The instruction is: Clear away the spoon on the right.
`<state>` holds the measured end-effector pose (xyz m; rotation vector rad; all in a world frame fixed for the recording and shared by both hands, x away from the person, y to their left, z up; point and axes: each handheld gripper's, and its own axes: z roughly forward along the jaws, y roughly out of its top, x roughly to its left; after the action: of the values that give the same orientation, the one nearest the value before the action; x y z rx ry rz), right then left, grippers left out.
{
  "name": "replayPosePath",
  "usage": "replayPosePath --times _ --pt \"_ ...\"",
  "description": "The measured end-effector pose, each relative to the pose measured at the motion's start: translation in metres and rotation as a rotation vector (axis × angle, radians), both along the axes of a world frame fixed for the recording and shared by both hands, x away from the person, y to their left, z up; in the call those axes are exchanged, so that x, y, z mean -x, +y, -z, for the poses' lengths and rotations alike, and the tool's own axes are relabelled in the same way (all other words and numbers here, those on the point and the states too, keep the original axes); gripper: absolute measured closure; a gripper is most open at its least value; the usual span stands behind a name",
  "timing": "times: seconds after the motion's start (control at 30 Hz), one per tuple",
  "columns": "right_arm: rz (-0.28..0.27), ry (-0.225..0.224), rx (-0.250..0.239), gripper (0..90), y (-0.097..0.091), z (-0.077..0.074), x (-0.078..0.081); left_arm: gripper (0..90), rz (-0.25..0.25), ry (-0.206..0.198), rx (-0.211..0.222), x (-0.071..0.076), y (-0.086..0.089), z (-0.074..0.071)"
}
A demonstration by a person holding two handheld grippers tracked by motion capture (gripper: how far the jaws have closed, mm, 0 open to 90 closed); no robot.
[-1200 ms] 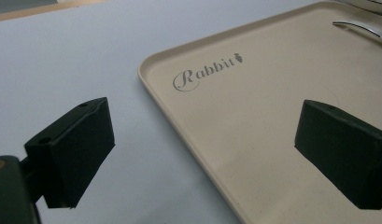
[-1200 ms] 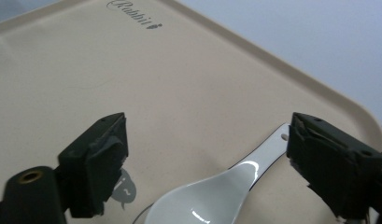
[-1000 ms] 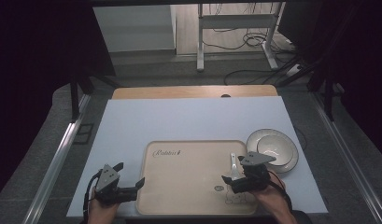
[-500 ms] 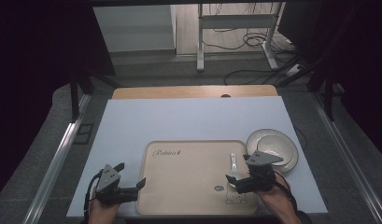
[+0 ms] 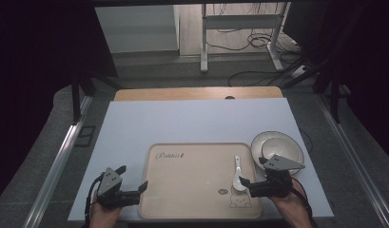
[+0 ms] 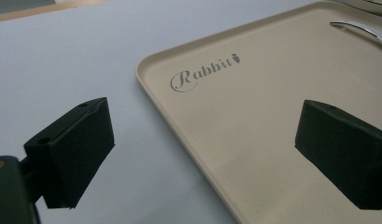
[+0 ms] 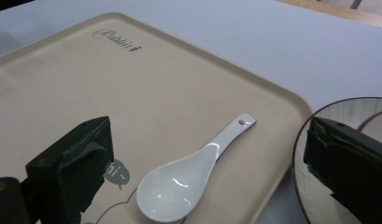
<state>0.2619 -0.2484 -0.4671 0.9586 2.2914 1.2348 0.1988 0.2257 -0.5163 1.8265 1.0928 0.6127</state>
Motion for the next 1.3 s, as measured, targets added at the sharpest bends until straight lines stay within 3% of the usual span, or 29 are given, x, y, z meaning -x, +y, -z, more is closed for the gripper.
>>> replayPosePath --times 0.8,1.17,1.3 --pt "0.115 -0.046 -0.019 0.4 -0.034 0.002 0.024 4.1 -0.009 -0.019 -0.011 0.001 0.0 0.0" --pt "0.195 -0.079 -0.08 0.0 -0.057 0.019 0.033 3.9 -0.003 -0.02 -0.021 0.001 -0.001 0.001" --pt "0.194 -0.07 -0.055 0.0 -0.059 0.025 0.032 3.9 -0.001 -0.018 -0.023 0.001 -0.001 0.002"
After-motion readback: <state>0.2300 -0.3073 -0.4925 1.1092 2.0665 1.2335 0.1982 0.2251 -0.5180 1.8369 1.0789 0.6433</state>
